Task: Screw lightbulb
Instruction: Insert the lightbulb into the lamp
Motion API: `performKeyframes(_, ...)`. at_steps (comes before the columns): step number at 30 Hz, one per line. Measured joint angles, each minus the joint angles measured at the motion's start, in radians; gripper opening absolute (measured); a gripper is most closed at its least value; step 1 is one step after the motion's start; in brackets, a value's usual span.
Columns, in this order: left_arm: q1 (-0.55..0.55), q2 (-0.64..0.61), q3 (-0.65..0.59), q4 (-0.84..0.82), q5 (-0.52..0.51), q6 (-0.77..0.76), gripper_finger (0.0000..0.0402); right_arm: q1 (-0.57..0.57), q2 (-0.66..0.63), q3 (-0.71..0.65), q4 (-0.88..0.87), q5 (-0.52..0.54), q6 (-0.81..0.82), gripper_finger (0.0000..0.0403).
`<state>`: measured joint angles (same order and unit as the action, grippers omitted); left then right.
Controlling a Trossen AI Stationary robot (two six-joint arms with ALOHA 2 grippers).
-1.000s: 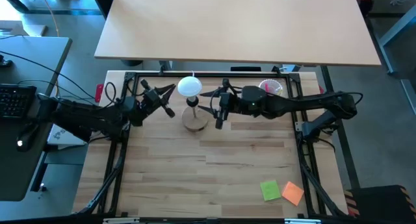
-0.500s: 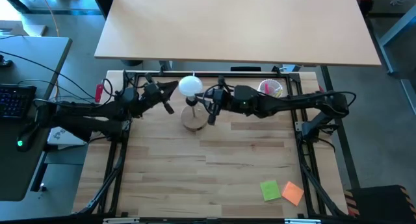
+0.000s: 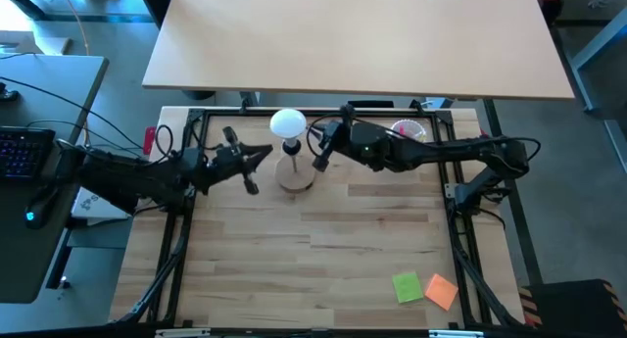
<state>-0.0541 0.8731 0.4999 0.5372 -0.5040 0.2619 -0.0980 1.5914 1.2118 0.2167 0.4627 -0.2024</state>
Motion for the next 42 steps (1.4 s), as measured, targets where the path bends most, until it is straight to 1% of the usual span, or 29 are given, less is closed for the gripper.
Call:
performKeyframes(2,-0.016,-0.005,0.0,-0.038,-0.115,0.009,0.0026,0.017,-0.009,0.0,-0.006,0.048,-0.021,0.0035)
performKeyframes(4,-0.011,-0.008,0.0,-0.08,-0.191,0.01,0.0026,0.036,-0.028,0.0,-0.014,0.09,-0.045,0.0035)
performKeyframes(6,0.02,-0.01,0.0,-0.095,-0.217,0.011,0.0025,0.055,-0.045,0.0,-0.02,0.102,-0.066,0.0035)
performKeyframes(8,0.068,-0.011,0.0,-0.122,-0.213,0.009,0.002,0.072,-0.051,0.001,-0.029,0.048,-0.096,0.0035)
performKeyframes(10,0.137,-0.006,0.0,-0.128,-0.139,0.005,0.0011,0.078,-0.051,0.001,-0.04,-0.037,-0.129,0.0034)
performKeyframes(12,0.216,-0.007,0.0,-0.118,-0.03,0.003,0.0003,0.08,-0.051,0.001,-0.061,-0.09,-0.138,0.003)
performKeyframes(16,0.367,-0.007,0.0,-0.109,0.146,-0.021,0.0002,0.064,-0.051,0.001,-0.099,-0.096,-0.13,0.0014)
performKeyframes(19,0.465,-0.001,0.0,-0.063,0.341,-0.055,0.0001,0.053,-0.055,-0.001,-0.099,-0.108,-0.132,0.0003)
performKeyframes(20,0.494,0.005,0.0,-0.043,0.4,-0.069,0.0001,0.05,-0.058,-0.017,-0.072,-0.123,-0.13,0.0002)
performKeyframes(22,0.542,0.021,0.0,-0.014,0.465,-0.096,0.0001,0.047,-0.082,-0.112,0.035,-0.132,-0.105,0.0002)
performKeyframes(26,0.605,0.069,0.0,-0.016,0.544,-0.128,0.0001,0.035,-0.146,-0.389,0.402,-0.127,-0.063,0.0001)
performKeyframes(27,0.618,0.085,0.0,-0.014,0.572,-0.128,0.0,0.033,-0.161,-0.446,0.51,-0.139,-0.045,0.0001)
performKeyframes(29,0.637,0.119,0.0,-0.004,0.617,-0.128,0.0,0.026,-0.174,-0.529,0.709,-0.234,-0.011,0.0001)
performKeyframes(31,0.651,0.15,0.0,0.003,0.647,-0.128,0.0,0.012,-0.165,-0.553,0.807,-0.374,0.01,0.0001)
performKeyframes(33,0.655,0.172,-0.001,0.027,0.651,-0.128,0.0,-0.005,-0.149,-0.536,0.806,-0.481,0.011,0.0001)
performKeyframes(34,0.655,0.18,-0.001,0.047,0.651,-0.128,0.0,-0.012,-0.135,-0.508,0.793,-0.506,0.004,0.0001)
performKeyframes(38,0.655,0.201,-0.001,0.125,0.652,-0.129,0.0,-0.035,-0.079,-0.393,0.719,-0.508,-0.014,0.0)
performKeyframes(42,0.664,0.226,-0.001,0.211,0.652,-0.131,0.0,-0.073,-0.041,-0.308,0.632,-0.528,-0.035,0.0)
